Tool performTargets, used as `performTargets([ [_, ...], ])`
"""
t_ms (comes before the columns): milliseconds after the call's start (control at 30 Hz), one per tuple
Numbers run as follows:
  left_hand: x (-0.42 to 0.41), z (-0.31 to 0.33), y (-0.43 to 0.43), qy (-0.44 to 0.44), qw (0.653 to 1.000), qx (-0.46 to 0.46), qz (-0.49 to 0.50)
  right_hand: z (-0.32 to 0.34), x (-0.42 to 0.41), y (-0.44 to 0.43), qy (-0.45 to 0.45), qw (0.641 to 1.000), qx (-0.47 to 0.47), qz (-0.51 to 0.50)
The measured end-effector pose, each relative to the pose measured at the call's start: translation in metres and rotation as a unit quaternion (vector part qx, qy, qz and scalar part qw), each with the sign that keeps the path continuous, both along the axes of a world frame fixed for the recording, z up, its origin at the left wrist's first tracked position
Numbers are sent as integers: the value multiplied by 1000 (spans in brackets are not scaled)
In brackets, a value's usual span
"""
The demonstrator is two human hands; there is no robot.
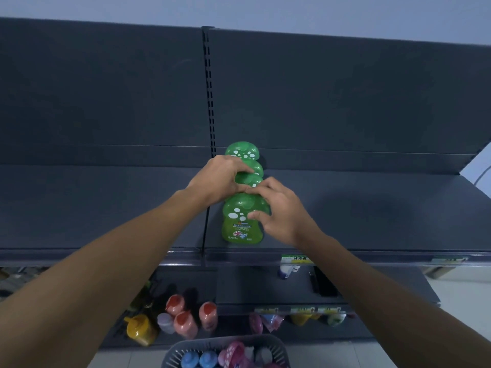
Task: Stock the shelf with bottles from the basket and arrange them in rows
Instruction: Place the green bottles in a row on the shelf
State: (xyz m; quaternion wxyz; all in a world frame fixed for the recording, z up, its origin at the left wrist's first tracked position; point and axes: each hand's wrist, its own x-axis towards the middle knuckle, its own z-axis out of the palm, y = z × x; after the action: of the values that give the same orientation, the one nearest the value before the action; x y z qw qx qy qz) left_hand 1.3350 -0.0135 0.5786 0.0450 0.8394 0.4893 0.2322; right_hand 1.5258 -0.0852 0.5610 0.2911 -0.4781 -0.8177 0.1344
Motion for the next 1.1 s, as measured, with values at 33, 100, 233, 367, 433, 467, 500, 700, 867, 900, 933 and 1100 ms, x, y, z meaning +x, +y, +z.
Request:
performTargets([
  [33, -1, 0, -1, 1, 1000, 0, -2, 0, -1, 0, 0, 1000, 2, 0],
  [100, -3, 1, -2, 6, 1000, 4, -8, 0, -1, -1, -3, 1000, 6, 3],
  [233, -3, 4, -3, 11, 1000, 2, -10, 1, -1, -1, -11, 1000, 5, 7],
  [367, -1, 3, -3, 17, 1000, 6, -19, 1, 0, -3, -6, 1000, 5, 12],
  [433, -2, 5, -2, 12, 1000, -9, -22, 1, 0, -5, -12, 1000, 6, 9],
  [467, -2, 6, -1, 8, 1000, -19, -22, 1, -1, -5, -15, 1000, 7, 6],
  [500, -2, 9, -1, 3, 999, -33, -17, 1, -1, -6, -18, 1000, 8, 3],
  [700, 1, 20, -4, -8, 998, -66, -4, 5, -4, -9, -30, 999, 6, -12],
  [867, -3, 22, -17, -46, 996, -68, 20, 11, -3, -19, -23, 998, 32, -48],
  [900, -5, 23, -21, -53, 996, -66, 31, 12, -3, -23, -20, 998, 40, -54],
  [933, -8, 23, -25, -63, 995, -63, 42, 12, -3, -27, -18, 997, 45, -61],
  [1100, -31, 22, -53, -82, 990, -59, 100, 14, -5, -50, -31, 994, 62, -83],
])
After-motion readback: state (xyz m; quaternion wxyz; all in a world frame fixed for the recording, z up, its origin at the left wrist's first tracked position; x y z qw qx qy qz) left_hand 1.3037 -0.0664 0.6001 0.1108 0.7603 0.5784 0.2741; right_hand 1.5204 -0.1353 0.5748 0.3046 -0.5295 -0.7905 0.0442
